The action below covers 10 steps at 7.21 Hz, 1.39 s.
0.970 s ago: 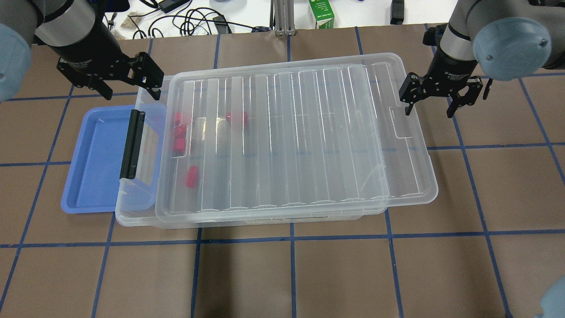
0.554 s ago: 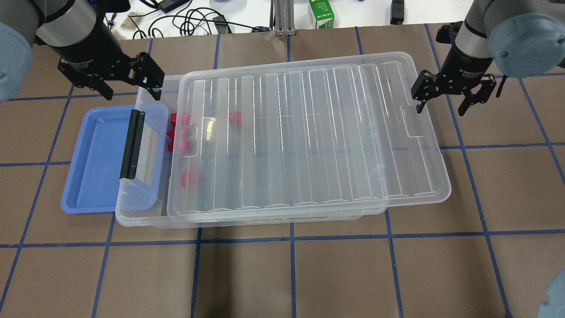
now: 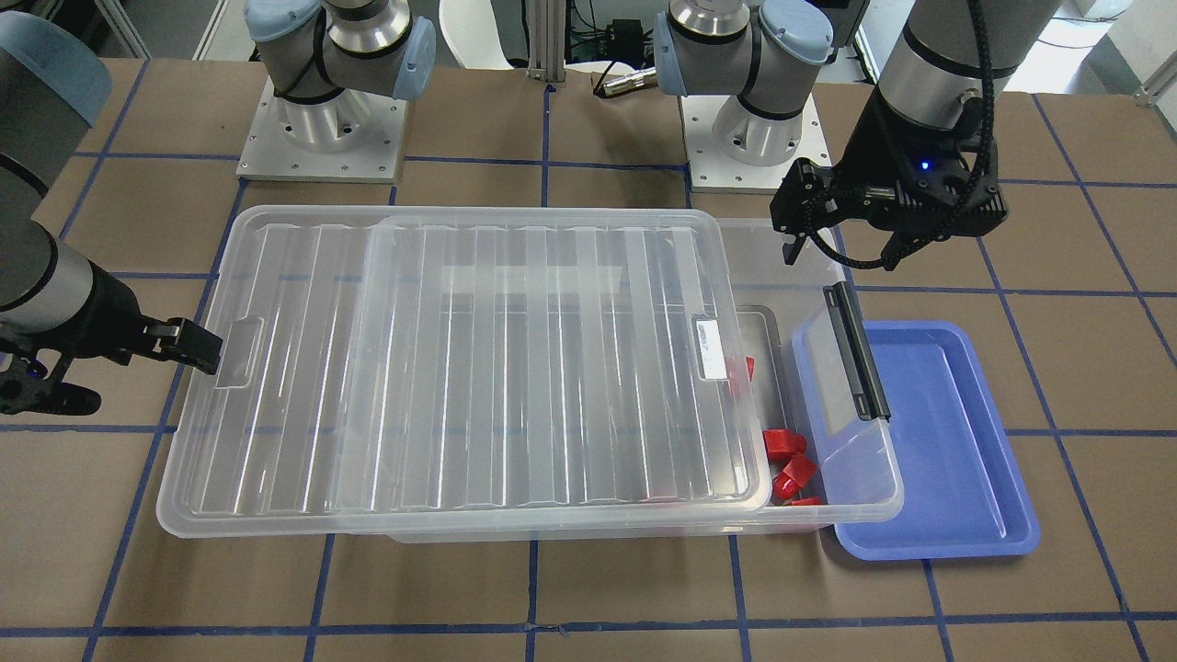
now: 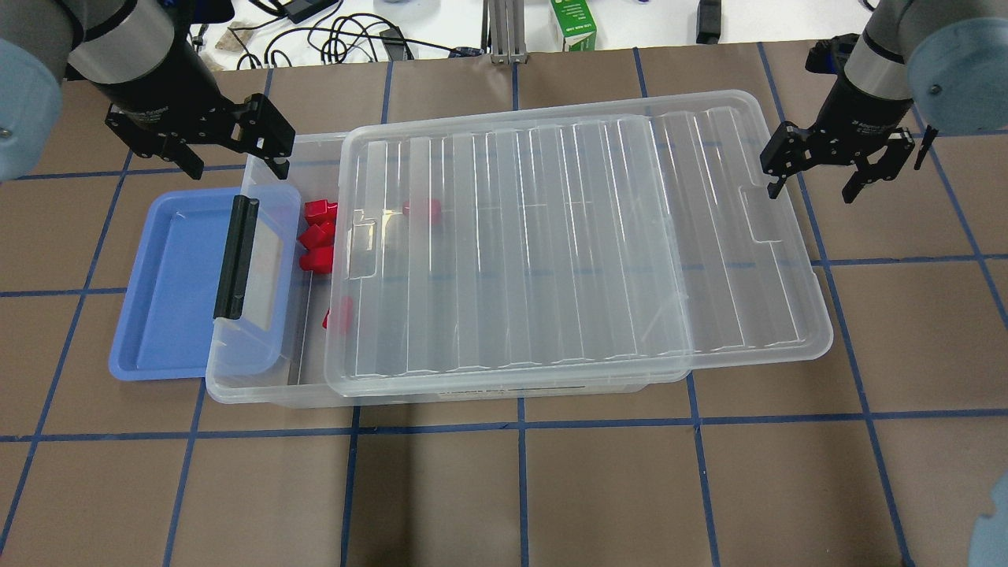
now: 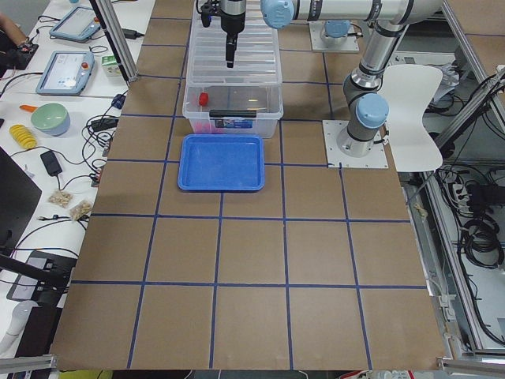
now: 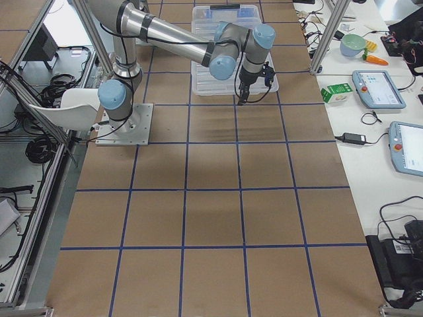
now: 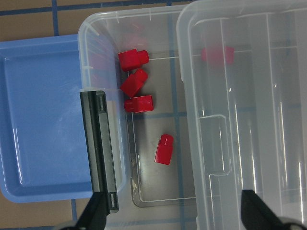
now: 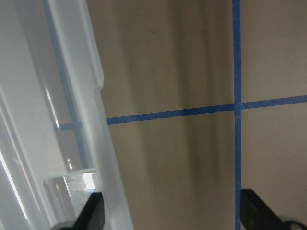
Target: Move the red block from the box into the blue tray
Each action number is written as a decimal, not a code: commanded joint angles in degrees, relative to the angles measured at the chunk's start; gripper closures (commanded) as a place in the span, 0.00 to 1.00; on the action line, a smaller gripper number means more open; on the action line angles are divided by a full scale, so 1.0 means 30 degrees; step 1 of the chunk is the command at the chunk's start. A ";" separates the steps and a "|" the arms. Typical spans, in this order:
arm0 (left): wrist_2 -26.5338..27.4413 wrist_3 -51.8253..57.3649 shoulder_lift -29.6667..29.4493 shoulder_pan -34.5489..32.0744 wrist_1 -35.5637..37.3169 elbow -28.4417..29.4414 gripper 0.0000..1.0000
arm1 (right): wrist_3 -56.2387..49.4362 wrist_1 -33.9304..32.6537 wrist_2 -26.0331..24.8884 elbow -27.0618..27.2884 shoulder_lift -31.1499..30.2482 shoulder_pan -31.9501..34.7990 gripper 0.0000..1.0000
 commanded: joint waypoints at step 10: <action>-0.0029 -0.0001 0.0007 -0.0147 -0.0008 -0.0234 0.00 | -0.2497 0.0000 -0.0454 -0.0025 -0.0021 -0.1632 0.00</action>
